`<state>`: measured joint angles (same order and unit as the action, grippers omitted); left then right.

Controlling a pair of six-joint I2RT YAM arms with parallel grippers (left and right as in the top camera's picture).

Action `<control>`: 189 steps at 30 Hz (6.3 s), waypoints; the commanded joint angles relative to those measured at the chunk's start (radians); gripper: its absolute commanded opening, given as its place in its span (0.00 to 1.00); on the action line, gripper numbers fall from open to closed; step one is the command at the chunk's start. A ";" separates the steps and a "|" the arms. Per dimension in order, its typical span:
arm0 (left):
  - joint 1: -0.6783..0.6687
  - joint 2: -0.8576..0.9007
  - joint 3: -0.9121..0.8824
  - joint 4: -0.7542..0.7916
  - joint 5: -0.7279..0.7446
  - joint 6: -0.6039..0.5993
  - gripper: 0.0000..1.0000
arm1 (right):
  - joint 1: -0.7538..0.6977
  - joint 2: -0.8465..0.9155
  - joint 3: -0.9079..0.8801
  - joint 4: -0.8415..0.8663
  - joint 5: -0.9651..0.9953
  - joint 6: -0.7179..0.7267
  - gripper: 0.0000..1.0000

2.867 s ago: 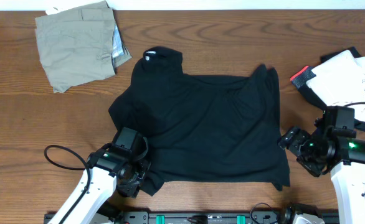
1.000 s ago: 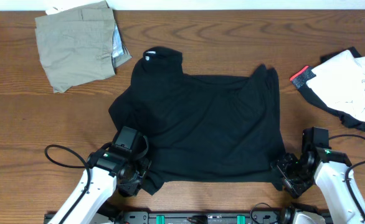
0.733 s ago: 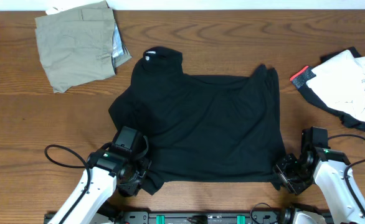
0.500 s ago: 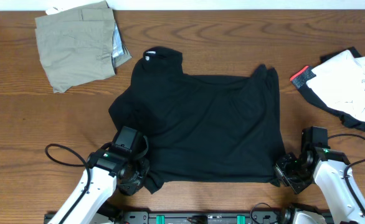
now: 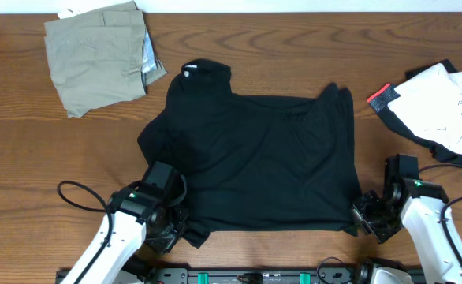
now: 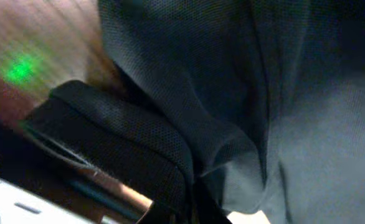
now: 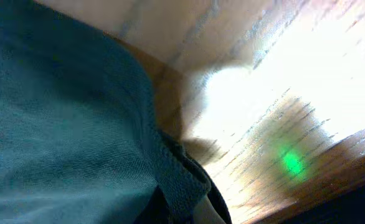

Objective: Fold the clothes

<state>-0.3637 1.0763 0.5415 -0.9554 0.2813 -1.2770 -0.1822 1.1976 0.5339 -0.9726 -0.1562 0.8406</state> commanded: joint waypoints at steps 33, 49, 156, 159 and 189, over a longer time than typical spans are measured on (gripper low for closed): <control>-0.004 -0.048 0.193 0.292 -0.508 0.208 0.06 | -0.013 0.004 0.048 0.358 -0.021 0.034 0.03; -0.004 0.141 0.193 0.381 -0.513 0.237 0.07 | 0.132 0.007 0.048 0.590 -0.056 0.007 0.09; 0.224 0.478 0.173 0.201 -0.247 0.630 0.06 | 0.099 0.263 0.041 0.305 0.001 -0.111 0.01; 0.224 0.476 0.173 0.200 -0.247 0.630 0.06 | 0.089 0.262 0.041 0.293 0.002 -0.111 0.01; 0.223 -0.117 0.216 0.160 -0.182 0.719 0.71 | 0.085 -0.159 0.240 0.058 0.051 -0.263 0.87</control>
<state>-0.1455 0.9634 0.7193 -0.8017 0.0586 -0.5705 -0.0933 1.0550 0.7067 -0.9287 -0.0227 0.7395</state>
